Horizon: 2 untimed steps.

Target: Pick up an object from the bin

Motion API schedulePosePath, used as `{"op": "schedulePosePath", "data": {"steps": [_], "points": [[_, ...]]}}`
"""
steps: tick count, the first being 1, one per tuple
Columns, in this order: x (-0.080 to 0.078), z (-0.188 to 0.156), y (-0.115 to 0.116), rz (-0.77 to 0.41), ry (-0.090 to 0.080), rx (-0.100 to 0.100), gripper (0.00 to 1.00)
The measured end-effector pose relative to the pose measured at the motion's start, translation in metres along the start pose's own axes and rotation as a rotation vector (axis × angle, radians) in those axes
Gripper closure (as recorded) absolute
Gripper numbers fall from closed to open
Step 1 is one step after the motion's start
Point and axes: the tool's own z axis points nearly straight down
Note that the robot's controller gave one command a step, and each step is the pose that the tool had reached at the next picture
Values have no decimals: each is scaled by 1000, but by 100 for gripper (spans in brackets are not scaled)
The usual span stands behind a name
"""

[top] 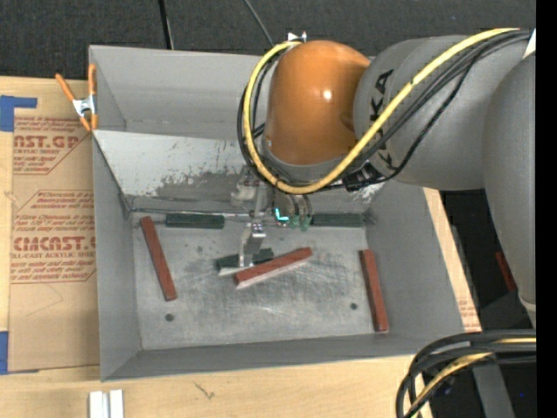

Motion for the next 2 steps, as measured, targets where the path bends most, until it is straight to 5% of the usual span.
{"op": "schedulePosePath", "data": {"steps": [1, 2], "points": [[-2, -4, -1, 1, -8, -1, 0], [0, 37, -15, -82, -12, -1, 0]]}}
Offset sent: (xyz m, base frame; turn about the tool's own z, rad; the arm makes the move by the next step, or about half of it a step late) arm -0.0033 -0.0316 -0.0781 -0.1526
